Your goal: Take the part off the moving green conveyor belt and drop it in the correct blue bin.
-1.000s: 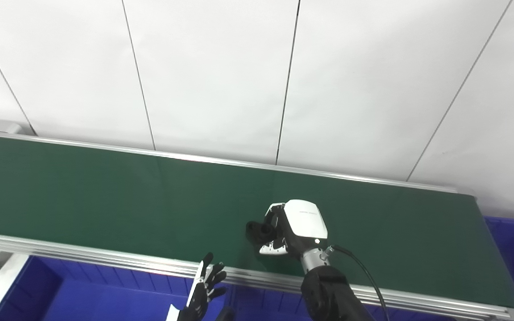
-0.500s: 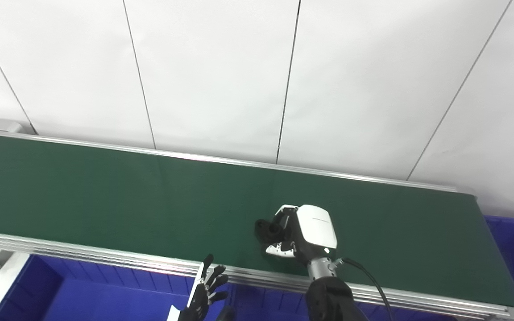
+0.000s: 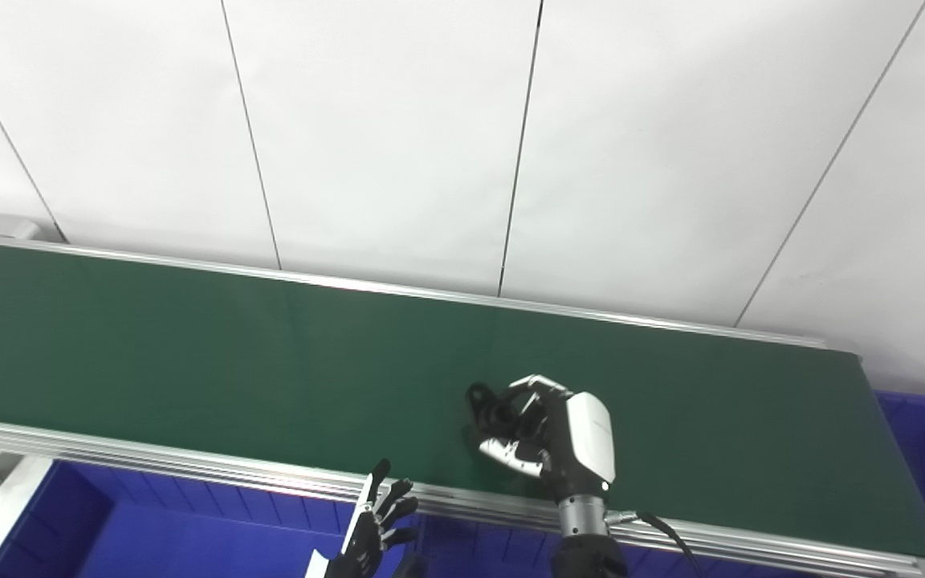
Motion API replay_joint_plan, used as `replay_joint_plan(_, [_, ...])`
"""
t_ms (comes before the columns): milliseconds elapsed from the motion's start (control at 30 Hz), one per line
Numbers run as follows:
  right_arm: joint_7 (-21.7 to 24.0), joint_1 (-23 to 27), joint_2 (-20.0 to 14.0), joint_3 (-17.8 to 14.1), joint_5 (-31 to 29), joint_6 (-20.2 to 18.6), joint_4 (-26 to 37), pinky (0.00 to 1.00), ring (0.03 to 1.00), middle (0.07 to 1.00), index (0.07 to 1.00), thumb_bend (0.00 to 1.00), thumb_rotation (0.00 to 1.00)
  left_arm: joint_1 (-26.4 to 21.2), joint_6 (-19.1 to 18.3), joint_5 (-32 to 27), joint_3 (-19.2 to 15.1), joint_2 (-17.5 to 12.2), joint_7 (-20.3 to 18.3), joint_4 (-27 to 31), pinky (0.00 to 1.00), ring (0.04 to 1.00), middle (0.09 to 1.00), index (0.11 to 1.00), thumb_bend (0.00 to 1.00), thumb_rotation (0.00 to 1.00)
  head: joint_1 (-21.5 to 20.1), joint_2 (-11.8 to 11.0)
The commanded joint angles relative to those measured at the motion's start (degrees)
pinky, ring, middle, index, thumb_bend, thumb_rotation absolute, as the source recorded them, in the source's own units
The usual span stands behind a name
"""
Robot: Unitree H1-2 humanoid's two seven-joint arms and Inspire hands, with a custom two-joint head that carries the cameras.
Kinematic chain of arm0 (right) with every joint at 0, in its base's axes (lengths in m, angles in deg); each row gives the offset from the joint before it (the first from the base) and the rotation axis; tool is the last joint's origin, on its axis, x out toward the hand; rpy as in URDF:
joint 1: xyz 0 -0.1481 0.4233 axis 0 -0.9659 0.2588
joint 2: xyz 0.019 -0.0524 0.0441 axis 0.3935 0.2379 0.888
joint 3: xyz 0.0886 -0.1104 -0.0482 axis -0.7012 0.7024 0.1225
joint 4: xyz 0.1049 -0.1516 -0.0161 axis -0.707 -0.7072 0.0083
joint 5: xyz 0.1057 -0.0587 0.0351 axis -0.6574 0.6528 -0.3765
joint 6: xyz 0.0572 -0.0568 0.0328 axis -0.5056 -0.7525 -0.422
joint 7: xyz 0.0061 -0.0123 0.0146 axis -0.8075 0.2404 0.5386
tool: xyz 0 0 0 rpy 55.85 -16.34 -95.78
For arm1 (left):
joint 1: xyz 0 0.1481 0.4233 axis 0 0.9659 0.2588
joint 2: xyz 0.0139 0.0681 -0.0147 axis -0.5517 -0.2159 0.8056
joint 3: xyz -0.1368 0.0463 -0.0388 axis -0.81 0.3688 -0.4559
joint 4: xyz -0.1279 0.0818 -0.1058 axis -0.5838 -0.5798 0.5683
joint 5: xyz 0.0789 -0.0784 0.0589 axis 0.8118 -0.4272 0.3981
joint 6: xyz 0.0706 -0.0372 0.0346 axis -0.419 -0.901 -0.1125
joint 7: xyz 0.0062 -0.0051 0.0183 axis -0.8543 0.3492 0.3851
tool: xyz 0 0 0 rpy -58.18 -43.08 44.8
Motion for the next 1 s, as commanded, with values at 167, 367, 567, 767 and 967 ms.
replay_joint_plan(167, [-1.0,0.3,3.4,-2.0,-3.0,7.3,3.8,0.24,0.3,0.419,0.491,0.49,0.15,-1.2,1.5,0.0,2.1,2.3,-0.4,-0.9,0.76,0.859,0.914,1.0,0.73,0.84,-0.8,-0.5])
replay_joint_plan(367, [-0.5,-1.0,4.1,-2.3,-2.3,9.0,8.8,0.17,0.218,0.329,0.49,0.49,0.15,-2.1,1.6,-0.7,1.2,1.3,-0.7,-1.6,0.78,0.868,0.925,1.0,0.71,0.85,-2.8,-0.6])
replay_joint_plan(567, [1.8,-3.7,3.8,-1.4,-1.1,8.2,16.5,0.16,0.208,0.314,0.488,0.49,0.15,-3.4,0.1,-2.3,-0.1,0.2,-1.6,-0.8,0.79,0.879,0.936,1.0,0.7,0.88,-6.3,2.3])
replay_joint_plan(767, [5.5,-4.6,1.8,-1.4,2.3,5.4,24.8,0.15,0.201,0.309,0.487,0.49,0.14,-5.6,-4.0,-4.5,-1.5,-0.8,-3.3,2.0,0.86,0.91,0.975,1.0,0.69,0.92,-11.0,11.0])
replay_joint_plan(967, [11.8,-4.9,-1.0,-2.7,0.5,5.1,30.8,0.16,0.213,0.317,0.486,0.49,0.14,-7.7,-6.0,-5.6,-2.5,-0.8,-3.8,3.0,0.93,0.94,1.0,1.0,0.65,0.97,-14.3,14.1])
